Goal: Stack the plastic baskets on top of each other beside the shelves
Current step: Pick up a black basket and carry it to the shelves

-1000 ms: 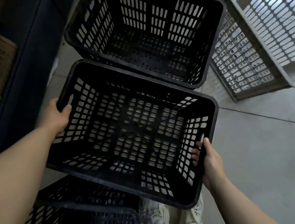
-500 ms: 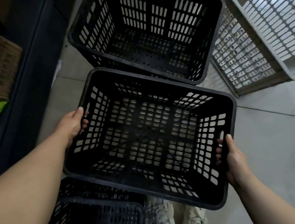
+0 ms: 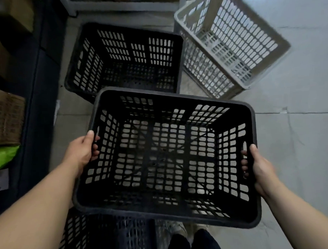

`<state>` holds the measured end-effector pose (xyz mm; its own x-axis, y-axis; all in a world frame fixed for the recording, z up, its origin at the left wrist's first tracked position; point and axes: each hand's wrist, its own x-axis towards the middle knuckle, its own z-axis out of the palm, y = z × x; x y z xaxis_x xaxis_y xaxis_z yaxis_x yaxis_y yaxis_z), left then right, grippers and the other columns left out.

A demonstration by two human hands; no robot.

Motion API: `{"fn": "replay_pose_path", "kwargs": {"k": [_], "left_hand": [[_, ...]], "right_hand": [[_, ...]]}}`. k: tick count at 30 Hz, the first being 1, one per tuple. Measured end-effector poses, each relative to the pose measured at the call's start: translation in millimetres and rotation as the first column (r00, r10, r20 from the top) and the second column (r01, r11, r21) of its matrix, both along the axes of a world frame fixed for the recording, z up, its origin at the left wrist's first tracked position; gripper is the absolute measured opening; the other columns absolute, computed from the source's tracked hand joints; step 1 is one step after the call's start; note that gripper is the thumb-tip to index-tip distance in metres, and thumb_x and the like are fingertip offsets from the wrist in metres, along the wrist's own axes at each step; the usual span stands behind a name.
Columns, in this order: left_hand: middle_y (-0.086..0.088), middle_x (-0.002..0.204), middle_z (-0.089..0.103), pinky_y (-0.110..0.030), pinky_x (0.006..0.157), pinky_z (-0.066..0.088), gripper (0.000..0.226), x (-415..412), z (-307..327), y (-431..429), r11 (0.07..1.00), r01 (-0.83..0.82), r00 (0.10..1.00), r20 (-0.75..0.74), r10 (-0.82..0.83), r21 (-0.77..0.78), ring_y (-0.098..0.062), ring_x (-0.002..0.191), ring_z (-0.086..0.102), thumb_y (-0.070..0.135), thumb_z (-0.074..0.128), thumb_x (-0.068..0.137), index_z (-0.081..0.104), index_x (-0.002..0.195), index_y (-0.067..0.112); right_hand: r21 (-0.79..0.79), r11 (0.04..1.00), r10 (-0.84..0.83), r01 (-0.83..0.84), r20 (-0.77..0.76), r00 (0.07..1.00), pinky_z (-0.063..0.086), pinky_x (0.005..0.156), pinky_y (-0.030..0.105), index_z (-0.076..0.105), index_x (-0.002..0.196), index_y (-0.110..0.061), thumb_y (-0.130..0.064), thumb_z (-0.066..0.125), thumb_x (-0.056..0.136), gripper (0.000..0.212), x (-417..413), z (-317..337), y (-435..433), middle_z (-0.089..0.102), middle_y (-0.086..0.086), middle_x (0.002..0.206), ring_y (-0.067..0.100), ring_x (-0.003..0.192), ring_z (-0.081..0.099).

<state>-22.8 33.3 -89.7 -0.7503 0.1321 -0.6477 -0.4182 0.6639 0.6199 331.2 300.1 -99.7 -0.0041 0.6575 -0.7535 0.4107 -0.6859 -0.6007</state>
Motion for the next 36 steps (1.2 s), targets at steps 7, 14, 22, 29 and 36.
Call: {"fn": "replay_pose_path", "kwargs": {"k": [7,14,22,29,36], "left_hand": [[0.001,0.076,0.053,-0.026,0.061,0.044,0.041,42,83,55,0.997,0.069,0.995,-0.079,-0.067,0.025,-0.013,0.064,0.049,0.045,0.04,0.097,0.065,0.105,0.012],[0.0,0.076,0.055,-0.028,0.059,0.044,0.042,110,141,109,0.983,0.177,0.982,-0.073,-0.173,0.058,-0.015,0.065,0.049,0.047,0.042,0.095,0.066,0.101,0.013],[-0.001,0.073,0.055,-0.027,0.053,0.04,0.041,209,197,206,0.944,0.304,0.952,-0.084,-0.295,0.131,-0.015,0.06,0.048,0.046,0.044,0.095,0.066,0.094,0.011],[-0.003,0.067,0.051,-0.017,0.036,0.038,0.04,314,253,294,0.89,0.415,0.909,-0.126,-0.397,0.19,-0.014,0.053,0.044,0.042,0.047,0.095,0.065,0.091,0.006],[-0.003,0.063,0.05,-0.015,0.034,0.035,0.039,402,289,394,0.82,0.523,0.852,-0.129,-0.507,0.235,-0.015,0.05,0.042,0.042,0.048,0.095,0.064,0.086,0.008]], "right_hand": [[0.081,0.991,-0.104,0.103,0.011,0.994,0.03,0.044,0.022,0.061,0.088,-0.019,-0.051,0.043,0.094,0.037,59,93,28,0.048,-0.002,0.064,0.009,0.046,0.04],[0.124,0.967,-0.232,0.222,0.07,0.97,0.032,0.048,0.026,0.065,0.088,-0.015,-0.049,0.048,0.092,0.038,146,166,53,0.052,-0.001,0.064,0.011,0.051,0.042],[0.185,0.904,-0.4,0.386,0.045,0.915,0.035,0.049,0.026,0.068,0.089,-0.013,-0.049,0.051,0.089,0.039,272,219,80,0.054,-0.001,0.065,0.012,0.053,0.045],[0.172,0.843,-0.515,0.51,-0.02,0.857,0.034,0.048,0.026,0.067,0.091,-0.013,-0.048,0.051,0.09,0.039,392,271,112,0.053,-0.001,0.065,0.012,0.052,0.045],[0.174,0.755,-0.634,0.632,-0.048,0.772,0.034,0.047,0.025,0.067,0.09,-0.012,-0.046,0.053,0.091,0.037,489,312,152,0.053,-0.001,0.065,0.012,0.053,0.045]]}}
